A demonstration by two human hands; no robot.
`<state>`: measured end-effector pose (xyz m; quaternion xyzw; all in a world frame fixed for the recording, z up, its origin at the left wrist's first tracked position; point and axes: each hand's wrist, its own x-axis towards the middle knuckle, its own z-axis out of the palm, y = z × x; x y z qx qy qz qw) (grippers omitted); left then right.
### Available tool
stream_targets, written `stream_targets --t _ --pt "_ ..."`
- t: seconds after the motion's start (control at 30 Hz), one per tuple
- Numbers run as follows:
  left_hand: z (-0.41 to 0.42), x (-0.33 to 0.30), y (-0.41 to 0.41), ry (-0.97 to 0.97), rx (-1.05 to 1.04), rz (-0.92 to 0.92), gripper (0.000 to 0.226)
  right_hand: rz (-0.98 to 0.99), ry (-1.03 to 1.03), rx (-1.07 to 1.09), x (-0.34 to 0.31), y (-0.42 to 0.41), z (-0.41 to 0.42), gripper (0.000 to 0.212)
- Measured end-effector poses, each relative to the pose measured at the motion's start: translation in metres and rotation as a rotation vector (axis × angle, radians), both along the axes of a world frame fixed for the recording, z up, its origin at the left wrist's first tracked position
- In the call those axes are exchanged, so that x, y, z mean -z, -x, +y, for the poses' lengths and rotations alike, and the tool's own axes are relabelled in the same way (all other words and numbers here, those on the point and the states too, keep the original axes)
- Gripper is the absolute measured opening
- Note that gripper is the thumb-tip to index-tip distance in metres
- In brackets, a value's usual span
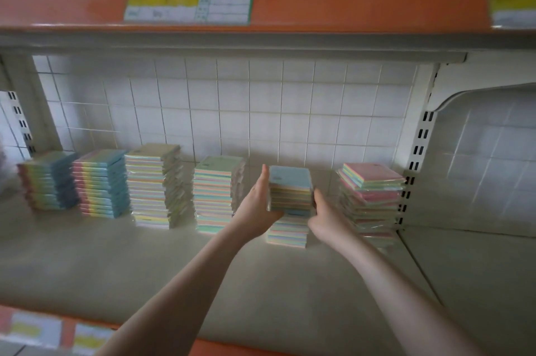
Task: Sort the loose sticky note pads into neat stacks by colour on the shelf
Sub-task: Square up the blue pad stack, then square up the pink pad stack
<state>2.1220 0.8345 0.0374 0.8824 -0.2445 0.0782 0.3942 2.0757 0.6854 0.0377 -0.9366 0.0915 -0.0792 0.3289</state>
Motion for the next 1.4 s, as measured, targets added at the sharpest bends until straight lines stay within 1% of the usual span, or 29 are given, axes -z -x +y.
stream_targets --t 0.1,0.23,0.4,0.5,0.6,0.7,0.83,1.0,1.17,1.27,1.4 --pt "0.003 0.003 -0.002 -0.014 0.026 -0.025 0.096 -0.01 0.008 0.018 0.0 -0.001 0.001 0.07" --pt "0.009 0.005 -0.006 0.014 0.058 -0.044 0.093 -0.016 0.005 0.064 0.004 -0.002 0.001 0.069" --pt "0.02 0.017 0.0 0.011 0.064 -0.056 0.087 -0.102 -0.017 0.117 0.018 0.016 -0.005 0.069" --pt "0.024 0.03 0.012 -0.046 0.056 -0.037 0.087 -0.107 -0.06 0.192 0.031 0.033 -0.012 0.063" --pt "0.029 0.044 0.026 -0.138 0.058 0.021 0.089 -0.118 -0.155 0.264 0.045 0.05 -0.022 0.053" --pt "0.032 0.054 0.041 -0.225 0.076 0.079 0.089 -0.087 -0.106 0.318 0.055 0.067 -0.034 0.046" --pt "0.032 0.06 0.056 -0.321 0.086 0.124 0.086 -0.039 -0.004 0.371 0.055 0.087 -0.054 0.045" --pt "0.01 0.056 0.071 -0.359 0.095 0.124 0.087 -0.054 0.038 0.414 0.055 0.099 -0.089 0.042" --pt "-0.034 0.051 0.085 -0.339 0.048 0.124 0.088 -0.068 0.029 0.384 0.044 0.104 -0.129 0.038" --pt "-0.065 0.05 0.092 -0.292 0.013 0.135 0.091 -0.041 0.051 0.317 0.04 0.1 -0.157 0.047" --pt "-0.101 0.047 0.093 -0.17 -0.013 0.193 0.093 -0.062 0.0 0.206 0.037 0.088 -0.18 0.049"
